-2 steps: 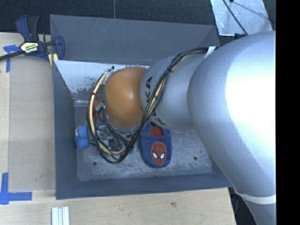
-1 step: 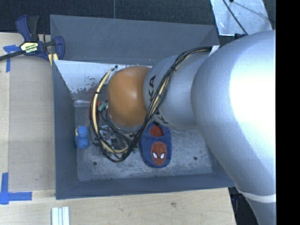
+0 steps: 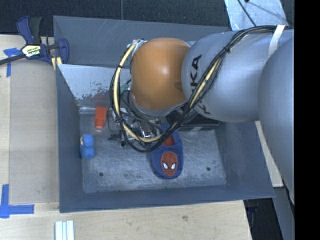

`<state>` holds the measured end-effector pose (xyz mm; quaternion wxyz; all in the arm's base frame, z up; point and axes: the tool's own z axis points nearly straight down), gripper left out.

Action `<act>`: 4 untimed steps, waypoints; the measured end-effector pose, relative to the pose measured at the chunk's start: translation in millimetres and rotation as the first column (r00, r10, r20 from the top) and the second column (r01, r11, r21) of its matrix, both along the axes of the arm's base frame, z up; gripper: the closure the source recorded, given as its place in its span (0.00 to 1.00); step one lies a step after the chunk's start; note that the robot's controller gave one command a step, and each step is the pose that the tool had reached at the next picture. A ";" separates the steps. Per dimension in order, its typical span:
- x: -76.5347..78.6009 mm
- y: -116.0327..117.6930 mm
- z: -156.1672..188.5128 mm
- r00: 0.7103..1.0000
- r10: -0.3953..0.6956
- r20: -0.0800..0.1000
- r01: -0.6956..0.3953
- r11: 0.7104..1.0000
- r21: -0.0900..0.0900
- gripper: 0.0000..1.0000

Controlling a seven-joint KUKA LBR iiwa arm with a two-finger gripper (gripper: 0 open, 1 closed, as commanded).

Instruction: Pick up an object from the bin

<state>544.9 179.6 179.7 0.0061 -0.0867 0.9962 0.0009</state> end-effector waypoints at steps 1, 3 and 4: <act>-1.3 -5.2 92.8 1.000 0.006 0.000 -0.006 1.000 0.001 1.00; -0.7 -8.0 -18.5 0.981 -0.191 -0.014 0.191 0.982 -0.003 1.00; -15.9 38.8 -13.0 0.967 -0.255 -0.009 0.255 0.967 0.001 1.00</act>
Offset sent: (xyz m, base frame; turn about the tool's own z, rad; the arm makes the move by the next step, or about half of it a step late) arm -0.0036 -0.0052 0.0869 -0.0071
